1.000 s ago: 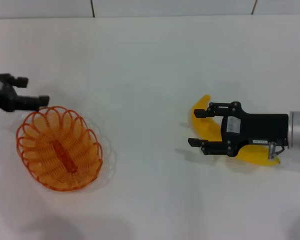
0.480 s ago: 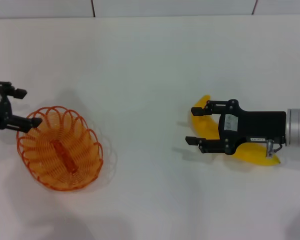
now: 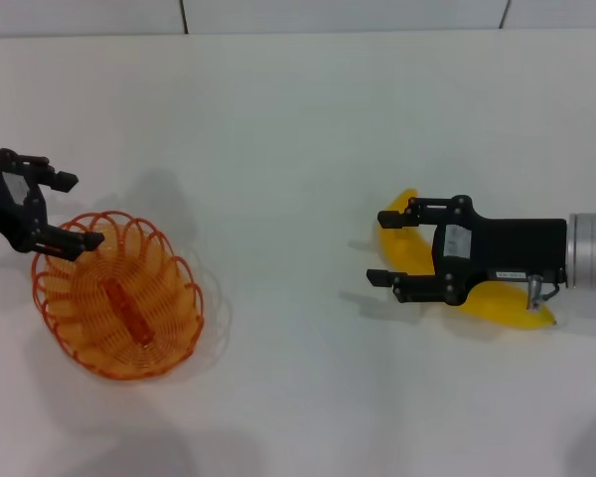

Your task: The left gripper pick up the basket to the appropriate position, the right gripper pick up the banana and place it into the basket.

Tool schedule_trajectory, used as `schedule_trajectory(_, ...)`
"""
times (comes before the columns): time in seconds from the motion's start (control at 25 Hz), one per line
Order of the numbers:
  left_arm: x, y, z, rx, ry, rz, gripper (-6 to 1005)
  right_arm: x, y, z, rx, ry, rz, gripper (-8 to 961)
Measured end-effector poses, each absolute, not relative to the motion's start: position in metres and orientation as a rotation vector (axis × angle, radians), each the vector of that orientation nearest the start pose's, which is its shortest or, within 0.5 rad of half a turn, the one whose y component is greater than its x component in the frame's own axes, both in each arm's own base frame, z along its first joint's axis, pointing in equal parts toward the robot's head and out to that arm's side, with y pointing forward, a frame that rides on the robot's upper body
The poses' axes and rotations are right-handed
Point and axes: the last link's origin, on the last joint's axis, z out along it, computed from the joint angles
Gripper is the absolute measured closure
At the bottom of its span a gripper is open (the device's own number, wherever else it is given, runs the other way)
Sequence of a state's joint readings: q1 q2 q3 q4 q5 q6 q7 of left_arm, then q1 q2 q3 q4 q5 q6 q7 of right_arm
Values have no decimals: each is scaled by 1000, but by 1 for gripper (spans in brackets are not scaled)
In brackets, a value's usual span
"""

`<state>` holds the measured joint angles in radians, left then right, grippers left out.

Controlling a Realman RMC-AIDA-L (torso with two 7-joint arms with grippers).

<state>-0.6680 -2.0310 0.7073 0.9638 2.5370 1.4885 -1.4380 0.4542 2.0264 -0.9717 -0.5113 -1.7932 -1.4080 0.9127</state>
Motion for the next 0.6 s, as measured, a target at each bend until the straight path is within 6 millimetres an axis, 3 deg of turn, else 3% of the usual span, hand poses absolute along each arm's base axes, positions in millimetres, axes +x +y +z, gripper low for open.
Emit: schedule_trajectory(0.6, -257, 392, 43, -2768, -222, 272, 125, 290, 311, -27, -2757, 153, 521, 239)
